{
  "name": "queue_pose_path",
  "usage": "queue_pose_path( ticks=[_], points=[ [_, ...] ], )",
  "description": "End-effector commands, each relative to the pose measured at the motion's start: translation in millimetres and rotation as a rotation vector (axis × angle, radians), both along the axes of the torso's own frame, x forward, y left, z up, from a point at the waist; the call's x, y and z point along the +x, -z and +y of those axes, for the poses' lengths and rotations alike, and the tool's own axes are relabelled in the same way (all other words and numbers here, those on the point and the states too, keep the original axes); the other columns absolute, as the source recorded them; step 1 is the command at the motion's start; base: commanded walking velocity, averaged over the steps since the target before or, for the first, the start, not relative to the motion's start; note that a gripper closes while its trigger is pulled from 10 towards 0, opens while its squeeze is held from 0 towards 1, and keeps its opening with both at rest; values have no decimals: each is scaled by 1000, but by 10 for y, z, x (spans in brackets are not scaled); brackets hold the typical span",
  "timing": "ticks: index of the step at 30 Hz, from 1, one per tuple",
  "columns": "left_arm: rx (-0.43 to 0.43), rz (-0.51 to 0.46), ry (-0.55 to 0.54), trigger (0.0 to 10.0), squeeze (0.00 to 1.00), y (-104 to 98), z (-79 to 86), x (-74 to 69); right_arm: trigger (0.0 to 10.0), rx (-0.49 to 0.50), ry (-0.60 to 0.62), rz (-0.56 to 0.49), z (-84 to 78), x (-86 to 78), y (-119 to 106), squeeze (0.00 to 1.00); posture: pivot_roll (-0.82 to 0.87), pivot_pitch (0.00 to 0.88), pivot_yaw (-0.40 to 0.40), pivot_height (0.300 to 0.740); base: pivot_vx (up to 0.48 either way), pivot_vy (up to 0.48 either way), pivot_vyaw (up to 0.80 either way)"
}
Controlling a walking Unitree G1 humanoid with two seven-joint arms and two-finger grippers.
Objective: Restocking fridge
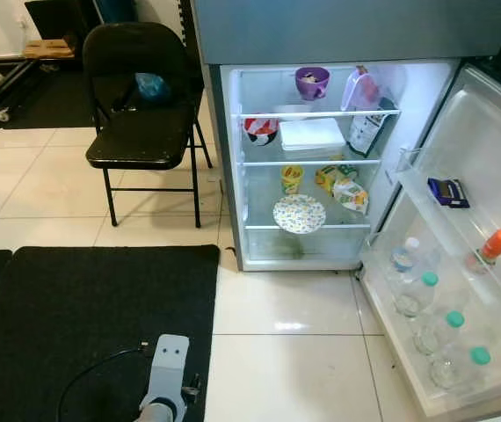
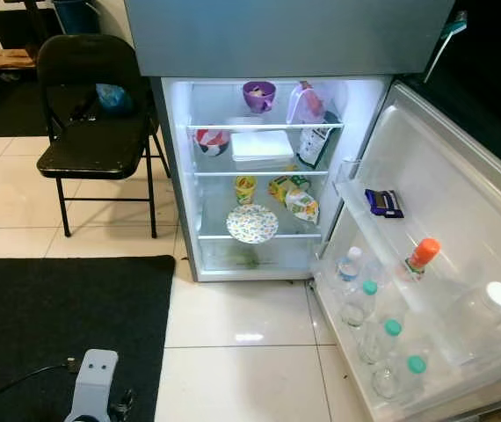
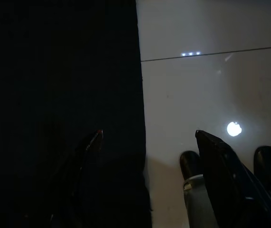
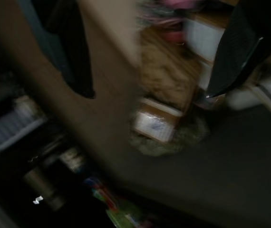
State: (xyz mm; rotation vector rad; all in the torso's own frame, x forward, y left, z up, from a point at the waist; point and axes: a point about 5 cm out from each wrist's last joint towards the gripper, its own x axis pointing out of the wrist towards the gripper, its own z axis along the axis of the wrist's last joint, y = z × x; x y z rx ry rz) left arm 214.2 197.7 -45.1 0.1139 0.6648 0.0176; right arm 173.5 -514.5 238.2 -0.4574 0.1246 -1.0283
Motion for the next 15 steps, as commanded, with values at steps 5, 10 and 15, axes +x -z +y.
queue_pose_path(
  ticks=[5, 10, 15],
  points=[
    [10, 32, 5, 10000, 0, 46, 21, -72, 10000, 109, -20, -52, 90, 59, 343, 0, -177, 161, 19, 717, 0, 0, 0],
    [18, 32, -1, 10000, 0, 42, 68, -90, 10000, 136, -45, -56, 128, 109, 409, 0, -162, 165, 22, 717, 0, 0, 0],
    [19, 34, -1, 10000, 0, 43, 73, -94, 10000, 166, -95, -73, 147, 137, 418, 0, -165, 166, 22, 717, 0, 0, 0]
  ],
)
